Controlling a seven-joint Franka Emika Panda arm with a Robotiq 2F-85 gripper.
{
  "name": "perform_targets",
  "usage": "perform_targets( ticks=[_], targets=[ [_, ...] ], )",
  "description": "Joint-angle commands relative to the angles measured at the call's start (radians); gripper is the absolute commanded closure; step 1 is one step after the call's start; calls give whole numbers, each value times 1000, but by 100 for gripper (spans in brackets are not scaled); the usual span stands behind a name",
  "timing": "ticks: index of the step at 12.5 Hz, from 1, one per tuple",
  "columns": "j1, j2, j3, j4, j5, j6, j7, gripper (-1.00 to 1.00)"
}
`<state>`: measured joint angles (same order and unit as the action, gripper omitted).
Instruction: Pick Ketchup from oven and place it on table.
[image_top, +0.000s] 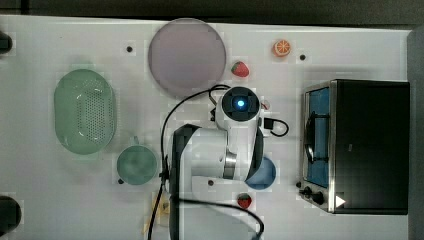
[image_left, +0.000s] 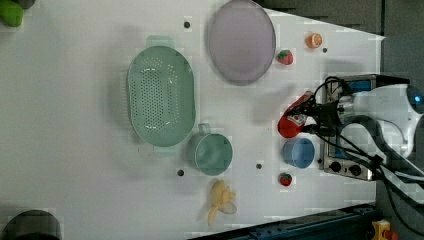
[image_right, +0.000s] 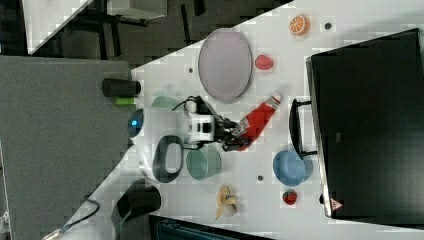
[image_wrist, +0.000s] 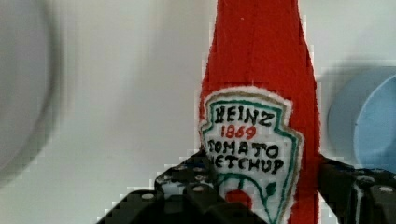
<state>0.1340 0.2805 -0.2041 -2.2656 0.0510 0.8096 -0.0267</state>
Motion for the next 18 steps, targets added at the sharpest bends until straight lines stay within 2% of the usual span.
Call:
perform_targets(
  ticks=[1, 4, 6, 9, 13, 18],
  targets=[
    [10, 14, 22, -7, 18, 67, 20, -34],
    [12, 56, 26, -4, 19, 101, 20, -97],
    [12, 21, 26, 8, 19, 100, 21, -100],
    [13, -103, 26, 80, 18, 52, 20, -100],
    [13, -238, 26, 241, 18, -185, 21, -100],
    [12, -288, 27, 491, 15, -505, 20, -100]
  ],
)
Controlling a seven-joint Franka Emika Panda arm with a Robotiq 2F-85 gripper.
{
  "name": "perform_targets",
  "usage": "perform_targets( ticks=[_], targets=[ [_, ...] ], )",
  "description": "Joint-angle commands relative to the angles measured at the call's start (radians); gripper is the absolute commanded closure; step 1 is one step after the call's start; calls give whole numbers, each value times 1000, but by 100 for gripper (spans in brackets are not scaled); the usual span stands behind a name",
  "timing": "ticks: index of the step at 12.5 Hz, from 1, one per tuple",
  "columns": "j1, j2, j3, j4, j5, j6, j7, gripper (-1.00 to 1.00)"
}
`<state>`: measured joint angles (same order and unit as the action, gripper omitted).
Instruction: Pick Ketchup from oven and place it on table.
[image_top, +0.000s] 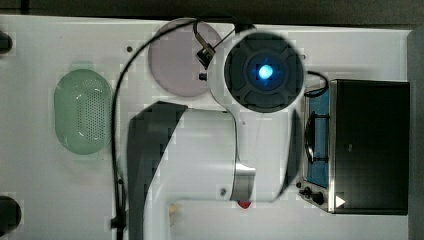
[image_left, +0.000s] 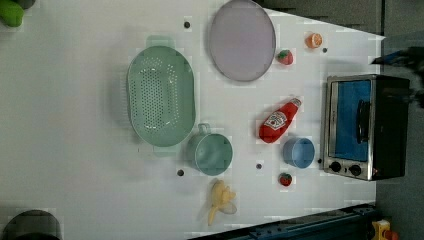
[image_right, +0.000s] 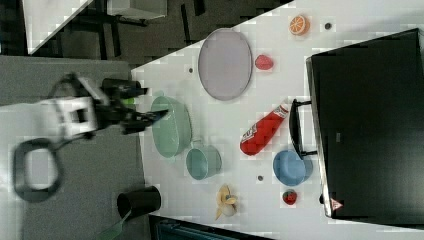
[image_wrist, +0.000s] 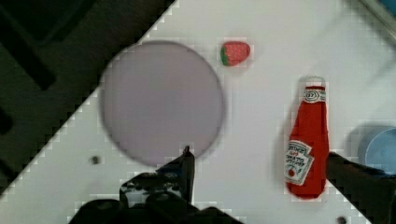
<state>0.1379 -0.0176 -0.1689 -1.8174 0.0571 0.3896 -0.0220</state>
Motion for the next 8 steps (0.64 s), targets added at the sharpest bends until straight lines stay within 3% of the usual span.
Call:
perform_targets(
  ticks=[1, 8],
  targets=[
    [9, 11, -8, 88, 9, -149, 16, -100],
    [8, 12, -8, 264, -55, -431, 16, -100]
  ],
)
